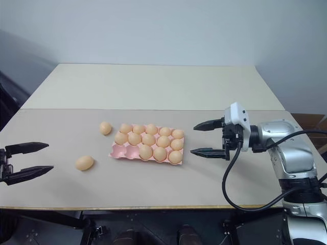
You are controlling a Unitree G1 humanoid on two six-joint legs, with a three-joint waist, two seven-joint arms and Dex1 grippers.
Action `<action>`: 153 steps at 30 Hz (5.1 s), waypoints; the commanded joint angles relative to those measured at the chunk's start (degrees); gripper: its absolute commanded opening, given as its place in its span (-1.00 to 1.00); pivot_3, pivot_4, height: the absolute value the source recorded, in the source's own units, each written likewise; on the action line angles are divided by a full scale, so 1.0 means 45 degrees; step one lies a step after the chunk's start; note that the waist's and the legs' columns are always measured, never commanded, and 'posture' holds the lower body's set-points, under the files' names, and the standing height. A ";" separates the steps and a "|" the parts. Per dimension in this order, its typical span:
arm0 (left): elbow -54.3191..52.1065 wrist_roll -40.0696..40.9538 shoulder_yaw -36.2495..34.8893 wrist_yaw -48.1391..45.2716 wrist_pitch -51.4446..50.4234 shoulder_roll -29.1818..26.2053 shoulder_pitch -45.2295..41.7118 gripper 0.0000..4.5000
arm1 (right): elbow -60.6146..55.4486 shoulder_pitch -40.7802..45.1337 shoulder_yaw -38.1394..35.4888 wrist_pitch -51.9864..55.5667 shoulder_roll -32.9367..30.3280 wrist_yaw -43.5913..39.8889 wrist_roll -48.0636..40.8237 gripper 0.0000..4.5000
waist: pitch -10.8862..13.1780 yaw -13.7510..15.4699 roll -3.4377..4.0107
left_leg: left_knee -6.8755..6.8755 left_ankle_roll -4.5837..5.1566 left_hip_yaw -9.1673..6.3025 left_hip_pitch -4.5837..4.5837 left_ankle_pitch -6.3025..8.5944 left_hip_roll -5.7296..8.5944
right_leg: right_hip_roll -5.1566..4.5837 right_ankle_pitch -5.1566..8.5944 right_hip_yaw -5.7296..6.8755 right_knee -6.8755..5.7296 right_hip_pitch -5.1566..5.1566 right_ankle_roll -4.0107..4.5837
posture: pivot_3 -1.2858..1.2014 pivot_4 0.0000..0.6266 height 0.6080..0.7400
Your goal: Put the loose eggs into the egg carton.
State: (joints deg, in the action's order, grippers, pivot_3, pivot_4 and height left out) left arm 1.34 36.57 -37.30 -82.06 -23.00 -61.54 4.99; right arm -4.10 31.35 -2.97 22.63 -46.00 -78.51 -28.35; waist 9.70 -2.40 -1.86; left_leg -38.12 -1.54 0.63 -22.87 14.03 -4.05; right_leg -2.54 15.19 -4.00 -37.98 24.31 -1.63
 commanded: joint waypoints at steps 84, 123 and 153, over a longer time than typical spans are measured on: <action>-0.2435 -0.0481 -0.0951 0.1859 -0.0417 0.1060 0.0022 0.99 | -0.2084 -0.1434 -0.0988 -0.0270 -0.0940 0.1114 -0.1092 1.00 | 0.0005 0.0389 0.0011 | -0.0113 0.0031 -0.0035 -0.0039 0.0018 -0.0004 | 0.0001 0.0002 0.0025 -0.0010 -0.0025 -0.0007 | 0.03 -0.52 1.00; 1.0955 -0.7171 0.7503 1.1746 0.1734 0.7451 -1.2660 0.17 | -0.2690 -0.1493 -0.0936 -0.0866 -0.0708 0.1835 -0.0882 1.00 | -0.0003 0.0388 -0.0002 | -0.0151 0.0038 -0.0063 -0.0066 0.0021 0.0026 | 0.0002 -0.0006 0.0023 -0.0017 -0.0031 -0.0016 | 0.03 -0.52 1.00; 0.3776 -0.2785 0.7302 0.1469 0.1142 0.4721 -0.9786 -0.41 | -0.2930 -0.1637 -0.0871 -0.0927 -0.0407 0.2202 -0.0943 1.00 | -0.0005 0.0388 0.0003 | -0.0155 0.0036 -0.0065 -0.0069 0.0020 0.0024 | 0.0000 -0.0005 0.0025 -0.0019 -0.0030 -0.0018 | 0.03 -0.52 1.00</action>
State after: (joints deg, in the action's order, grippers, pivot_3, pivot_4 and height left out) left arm 20.77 22.99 -4.76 -73.35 -18.14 -39.43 -38.88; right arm -15.50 24.07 -5.12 19.24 -47.65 -68.83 -31.77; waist 9.68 -0.65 -1.85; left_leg -38.82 -1.38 0.34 -23.18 14.13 -3.94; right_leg -2.54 15.17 -3.89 -38.06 24.18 -1.71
